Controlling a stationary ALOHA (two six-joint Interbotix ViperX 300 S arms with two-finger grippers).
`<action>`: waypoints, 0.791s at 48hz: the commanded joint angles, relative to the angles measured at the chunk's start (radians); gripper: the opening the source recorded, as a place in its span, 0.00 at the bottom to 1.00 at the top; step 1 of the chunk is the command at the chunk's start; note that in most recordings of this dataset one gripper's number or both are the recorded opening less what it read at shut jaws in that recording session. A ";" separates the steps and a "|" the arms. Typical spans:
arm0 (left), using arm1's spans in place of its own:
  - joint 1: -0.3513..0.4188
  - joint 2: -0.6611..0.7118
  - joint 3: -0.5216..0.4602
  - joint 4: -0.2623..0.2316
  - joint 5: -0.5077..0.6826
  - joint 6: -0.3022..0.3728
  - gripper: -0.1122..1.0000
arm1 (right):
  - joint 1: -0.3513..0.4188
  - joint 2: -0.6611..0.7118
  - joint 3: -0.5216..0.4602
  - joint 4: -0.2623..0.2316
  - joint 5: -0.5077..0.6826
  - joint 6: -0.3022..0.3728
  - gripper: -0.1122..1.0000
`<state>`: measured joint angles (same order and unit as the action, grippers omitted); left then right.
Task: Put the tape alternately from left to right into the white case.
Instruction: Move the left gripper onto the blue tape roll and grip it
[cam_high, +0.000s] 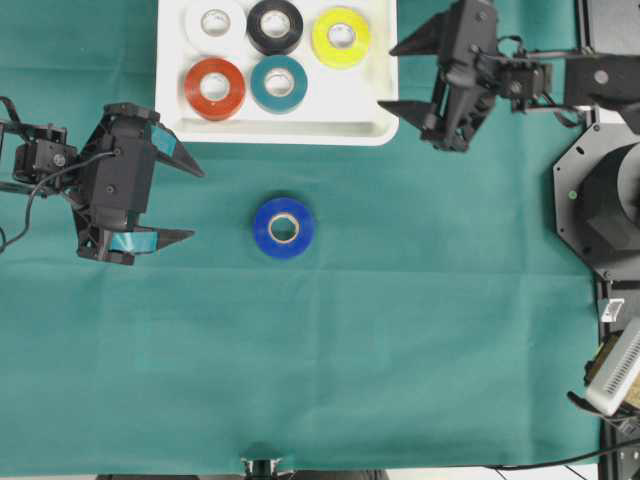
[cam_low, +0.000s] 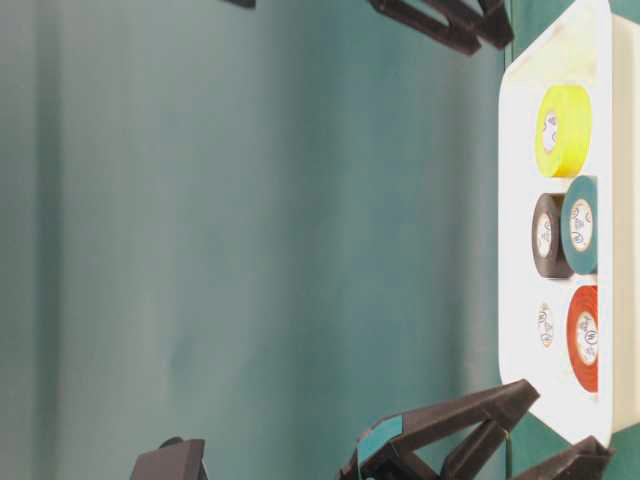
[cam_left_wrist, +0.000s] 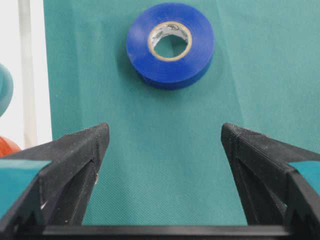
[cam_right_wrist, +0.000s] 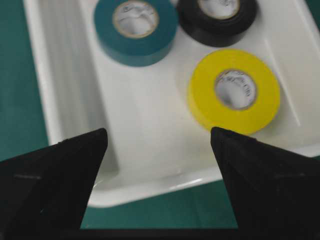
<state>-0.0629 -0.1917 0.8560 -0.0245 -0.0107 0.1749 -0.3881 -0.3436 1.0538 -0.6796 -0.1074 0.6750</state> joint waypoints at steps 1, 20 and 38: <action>-0.002 -0.009 -0.021 -0.002 -0.008 -0.002 1.00 | 0.017 -0.044 0.012 -0.002 -0.012 -0.002 0.86; -0.003 0.083 -0.095 -0.003 -0.028 -0.058 0.99 | 0.037 -0.037 0.011 -0.002 -0.012 -0.003 0.87; -0.066 0.247 -0.232 0.002 -0.023 -0.051 0.99 | 0.038 -0.026 0.012 -0.002 -0.012 -0.003 0.86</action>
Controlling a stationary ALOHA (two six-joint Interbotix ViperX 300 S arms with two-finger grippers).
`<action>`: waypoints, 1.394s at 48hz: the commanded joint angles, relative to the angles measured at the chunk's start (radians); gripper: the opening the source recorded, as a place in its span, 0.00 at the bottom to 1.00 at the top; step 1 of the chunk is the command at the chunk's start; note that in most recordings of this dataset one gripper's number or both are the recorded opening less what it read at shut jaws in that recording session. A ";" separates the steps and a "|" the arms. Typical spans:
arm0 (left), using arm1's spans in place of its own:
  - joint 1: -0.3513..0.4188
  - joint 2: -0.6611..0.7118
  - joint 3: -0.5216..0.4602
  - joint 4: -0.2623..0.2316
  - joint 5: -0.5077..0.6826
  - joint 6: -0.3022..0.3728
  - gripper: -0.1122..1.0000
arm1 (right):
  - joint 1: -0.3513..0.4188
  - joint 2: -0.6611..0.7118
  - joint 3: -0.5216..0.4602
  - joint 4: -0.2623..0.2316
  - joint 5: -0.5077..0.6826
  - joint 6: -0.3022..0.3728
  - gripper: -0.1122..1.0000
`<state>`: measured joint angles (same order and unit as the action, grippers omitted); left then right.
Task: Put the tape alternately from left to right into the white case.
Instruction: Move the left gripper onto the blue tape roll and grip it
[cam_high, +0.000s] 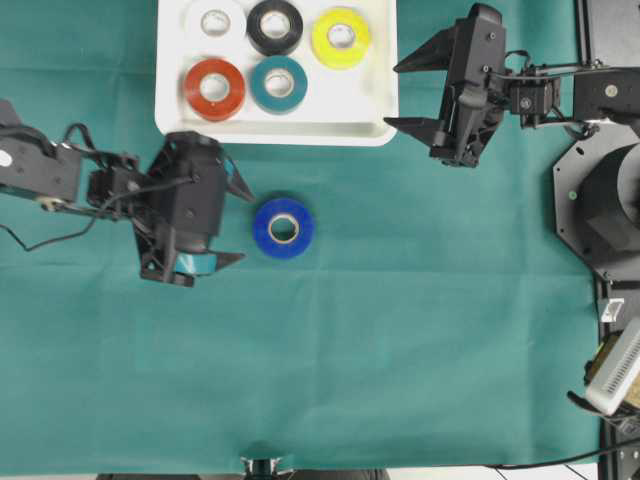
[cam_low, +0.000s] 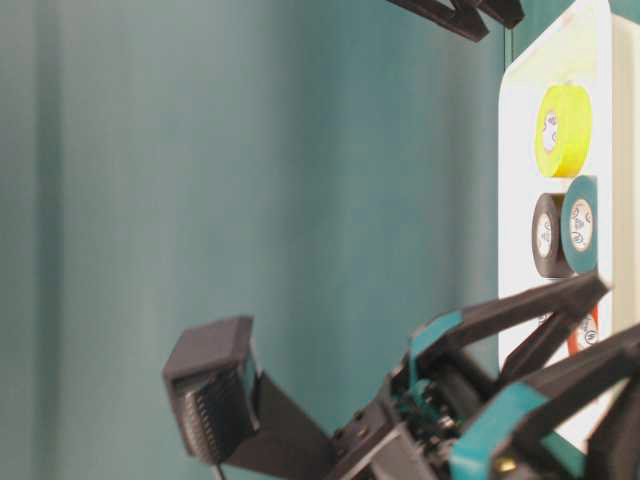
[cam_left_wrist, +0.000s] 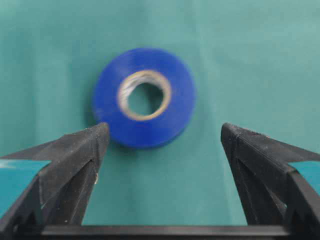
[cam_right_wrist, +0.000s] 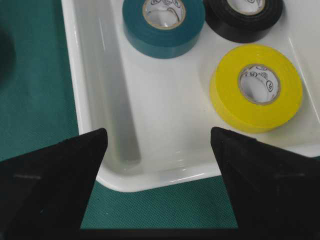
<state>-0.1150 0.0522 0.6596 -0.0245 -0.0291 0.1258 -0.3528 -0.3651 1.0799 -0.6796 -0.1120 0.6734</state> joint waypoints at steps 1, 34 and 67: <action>-0.018 0.009 -0.038 0.002 -0.005 -0.002 0.99 | 0.003 -0.005 -0.012 -0.002 -0.008 -0.002 0.86; -0.037 0.158 -0.161 0.002 0.026 -0.003 0.99 | 0.003 -0.005 -0.003 -0.002 -0.008 -0.002 0.86; -0.005 0.256 -0.308 0.002 0.290 -0.005 0.99 | 0.003 -0.005 0.017 -0.002 -0.009 -0.002 0.86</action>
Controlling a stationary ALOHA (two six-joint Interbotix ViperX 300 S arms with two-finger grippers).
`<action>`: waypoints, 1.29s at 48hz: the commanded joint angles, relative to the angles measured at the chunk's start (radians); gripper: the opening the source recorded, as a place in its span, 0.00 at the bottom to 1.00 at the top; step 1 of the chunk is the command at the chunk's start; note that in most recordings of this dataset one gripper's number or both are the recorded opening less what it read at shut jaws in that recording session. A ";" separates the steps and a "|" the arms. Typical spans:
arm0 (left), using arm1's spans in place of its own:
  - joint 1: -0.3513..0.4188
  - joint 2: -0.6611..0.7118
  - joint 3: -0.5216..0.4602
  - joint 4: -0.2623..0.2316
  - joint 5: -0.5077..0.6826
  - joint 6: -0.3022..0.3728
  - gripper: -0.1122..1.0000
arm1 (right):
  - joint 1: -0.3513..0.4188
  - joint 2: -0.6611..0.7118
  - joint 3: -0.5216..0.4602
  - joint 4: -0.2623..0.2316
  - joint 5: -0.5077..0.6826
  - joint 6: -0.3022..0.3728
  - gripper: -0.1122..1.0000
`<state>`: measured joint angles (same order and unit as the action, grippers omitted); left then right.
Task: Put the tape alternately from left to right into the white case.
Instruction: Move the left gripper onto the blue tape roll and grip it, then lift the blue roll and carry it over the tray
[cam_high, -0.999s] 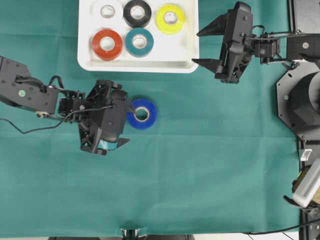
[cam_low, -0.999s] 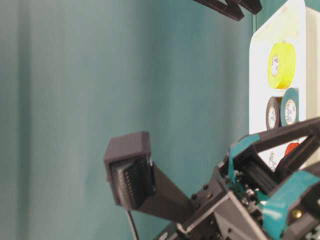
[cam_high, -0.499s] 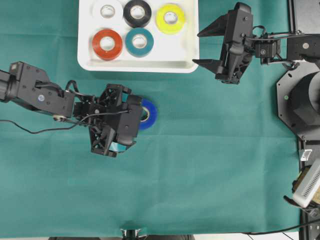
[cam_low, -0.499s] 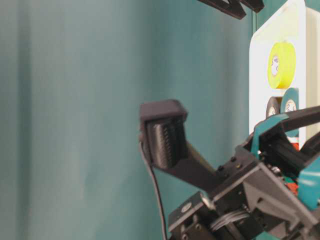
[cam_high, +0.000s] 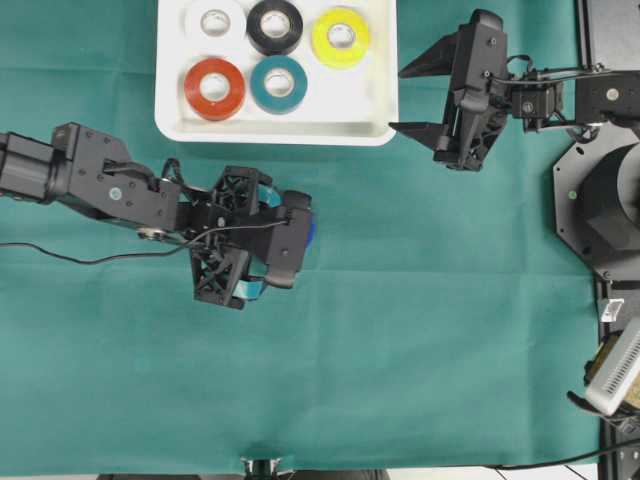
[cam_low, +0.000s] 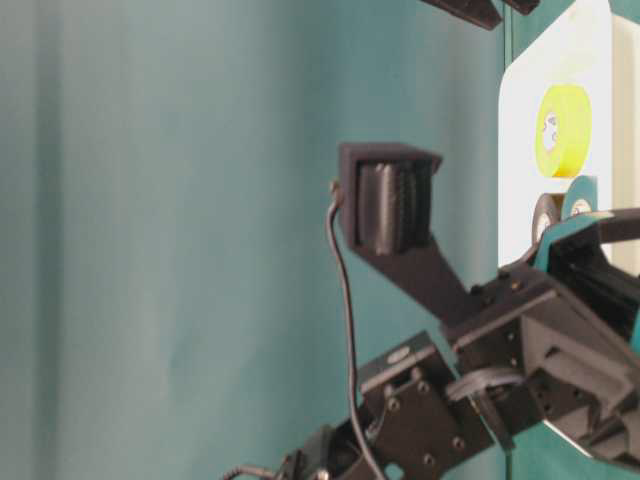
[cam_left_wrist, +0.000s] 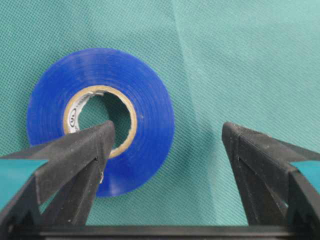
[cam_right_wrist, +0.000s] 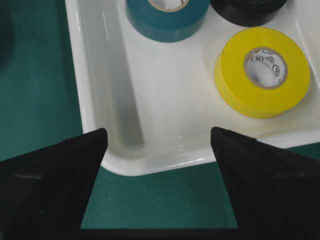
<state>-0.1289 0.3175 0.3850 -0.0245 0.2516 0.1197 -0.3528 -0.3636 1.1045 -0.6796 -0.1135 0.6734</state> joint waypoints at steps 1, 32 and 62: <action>0.009 -0.008 -0.038 0.002 0.012 0.002 0.99 | 0.003 -0.006 -0.008 -0.002 -0.006 -0.002 0.86; 0.026 0.020 -0.071 0.005 0.051 0.005 0.41 | 0.003 -0.006 -0.008 -0.002 -0.006 -0.002 0.86; 0.029 -0.080 -0.066 0.003 0.084 0.002 0.33 | 0.003 -0.006 0.000 -0.002 -0.008 0.002 0.86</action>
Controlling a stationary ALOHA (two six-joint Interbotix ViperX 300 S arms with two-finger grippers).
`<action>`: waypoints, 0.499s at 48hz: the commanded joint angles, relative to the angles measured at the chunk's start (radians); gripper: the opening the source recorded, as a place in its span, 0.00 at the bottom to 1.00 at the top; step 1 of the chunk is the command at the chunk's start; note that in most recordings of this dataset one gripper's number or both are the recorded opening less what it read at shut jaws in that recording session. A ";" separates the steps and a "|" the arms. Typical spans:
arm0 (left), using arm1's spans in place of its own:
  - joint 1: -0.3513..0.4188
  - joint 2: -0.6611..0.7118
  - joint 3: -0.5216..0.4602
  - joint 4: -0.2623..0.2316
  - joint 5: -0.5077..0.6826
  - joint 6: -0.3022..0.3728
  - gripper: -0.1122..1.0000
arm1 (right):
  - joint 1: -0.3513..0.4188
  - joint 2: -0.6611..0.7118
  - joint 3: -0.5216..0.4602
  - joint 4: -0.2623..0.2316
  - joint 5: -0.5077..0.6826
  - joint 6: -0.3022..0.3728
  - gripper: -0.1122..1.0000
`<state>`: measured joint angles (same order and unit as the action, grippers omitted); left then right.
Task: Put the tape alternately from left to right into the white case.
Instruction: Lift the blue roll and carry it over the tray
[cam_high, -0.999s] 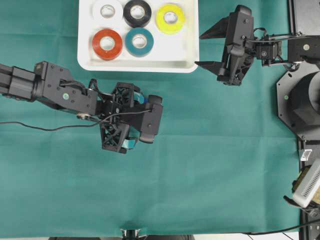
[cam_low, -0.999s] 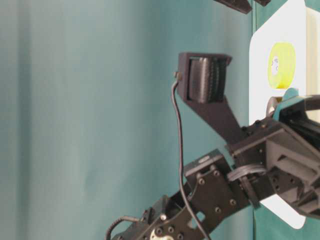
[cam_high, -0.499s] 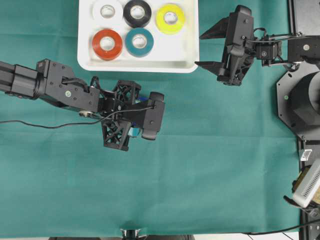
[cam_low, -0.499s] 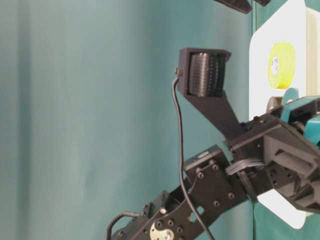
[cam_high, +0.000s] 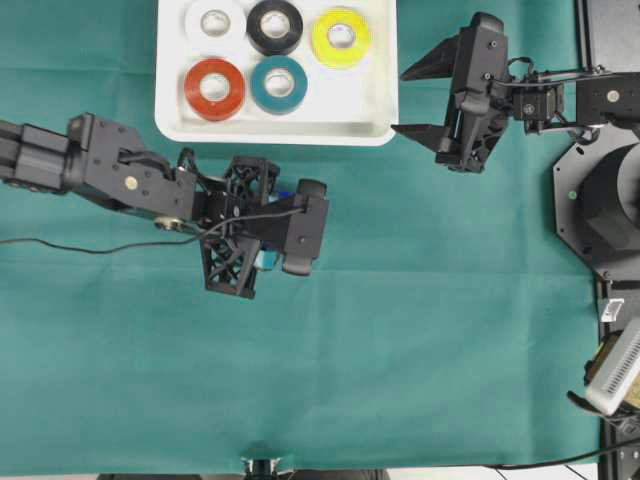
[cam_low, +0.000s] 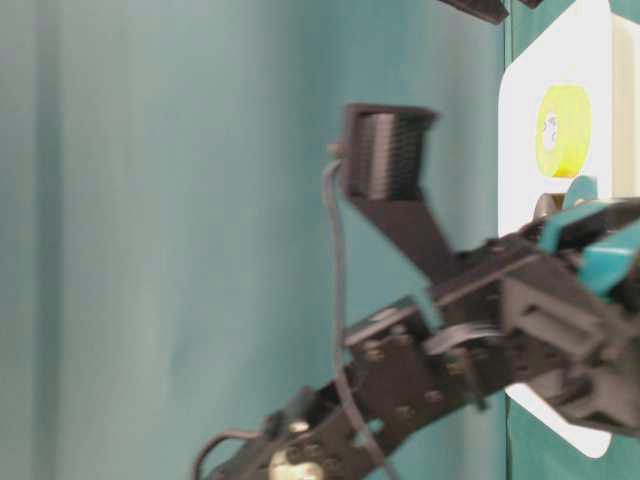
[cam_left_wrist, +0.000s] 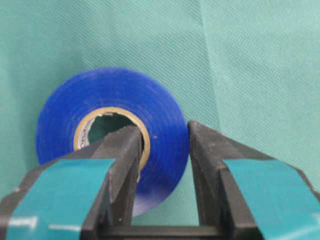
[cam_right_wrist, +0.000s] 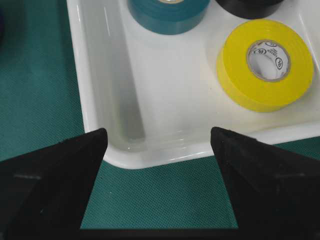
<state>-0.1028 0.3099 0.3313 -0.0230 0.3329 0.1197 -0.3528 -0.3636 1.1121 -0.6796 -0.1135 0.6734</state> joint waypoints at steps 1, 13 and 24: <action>0.003 -0.078 -0.012 0.003 0.006 0.002 0.33 | 0.003 -0.006 -0.008 -0.002 -0.008 0.002 0.86; 0.012 -0.129 -0.028 0.003 0.029 0.006 0.33 | 0.003 -0.006 -0.008 -0.002 -0.008 0.002 0.86; 0.052 -0.123 -0.051 0.005 0.029 0.054 0.33 | 0.003 -0.006 -0.008 -0.002 -0.008 0.002 0.86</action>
<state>-0.0706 0.2240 0.3160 -0.0230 0.3666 0.1549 -0.3528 -0.3636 1.1121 -0.6796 -0.1135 0.6734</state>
